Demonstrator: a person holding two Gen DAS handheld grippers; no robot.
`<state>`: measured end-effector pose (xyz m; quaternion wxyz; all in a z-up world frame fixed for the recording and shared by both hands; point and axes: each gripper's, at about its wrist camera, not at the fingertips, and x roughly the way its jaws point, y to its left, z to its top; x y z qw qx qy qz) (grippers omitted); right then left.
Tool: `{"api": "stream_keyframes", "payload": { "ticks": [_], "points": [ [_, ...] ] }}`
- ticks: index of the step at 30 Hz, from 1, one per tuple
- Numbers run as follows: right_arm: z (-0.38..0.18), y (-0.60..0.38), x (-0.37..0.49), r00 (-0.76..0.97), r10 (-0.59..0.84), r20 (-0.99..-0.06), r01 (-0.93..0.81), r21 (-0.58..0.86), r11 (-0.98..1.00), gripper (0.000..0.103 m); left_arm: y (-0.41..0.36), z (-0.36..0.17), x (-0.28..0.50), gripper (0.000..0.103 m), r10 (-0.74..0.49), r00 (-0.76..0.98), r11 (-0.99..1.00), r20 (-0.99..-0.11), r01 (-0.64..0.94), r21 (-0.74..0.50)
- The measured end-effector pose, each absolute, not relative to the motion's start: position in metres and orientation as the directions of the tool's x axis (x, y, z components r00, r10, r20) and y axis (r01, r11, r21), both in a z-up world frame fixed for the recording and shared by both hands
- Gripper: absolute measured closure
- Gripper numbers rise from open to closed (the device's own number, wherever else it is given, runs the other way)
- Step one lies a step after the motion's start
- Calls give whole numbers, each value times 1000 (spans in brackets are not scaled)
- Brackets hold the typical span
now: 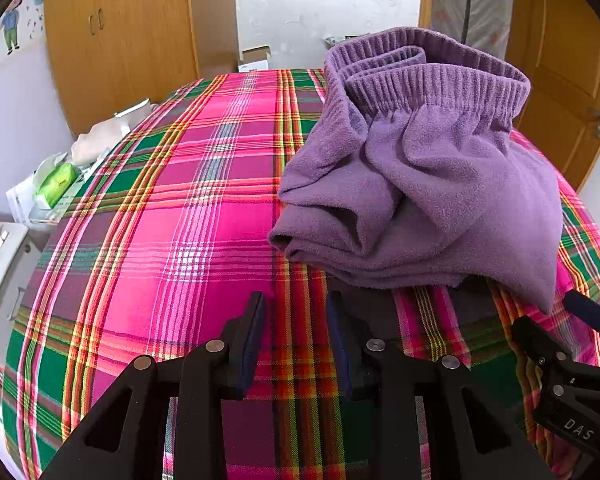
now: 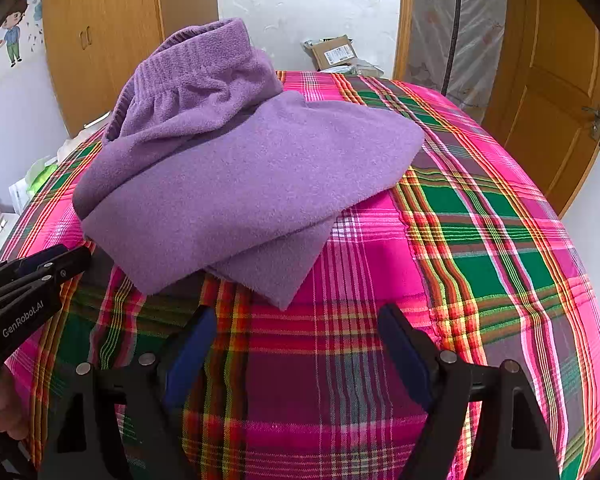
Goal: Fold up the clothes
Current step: 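Move both grippers toward the purple fleece pants on the bed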
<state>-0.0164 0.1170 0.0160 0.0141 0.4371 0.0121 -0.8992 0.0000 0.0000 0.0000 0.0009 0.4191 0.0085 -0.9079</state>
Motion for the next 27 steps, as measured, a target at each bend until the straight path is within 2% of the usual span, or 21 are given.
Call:
{"api": "stream_keyframes", "payload": {
  "ticks": [27],
  "points": [
    [17,116,-18,-620,-6,-785,20,-9,-1000,20,2,0,-1,71,-4,-648,-1000,-762,12,-5]
  ]
}}
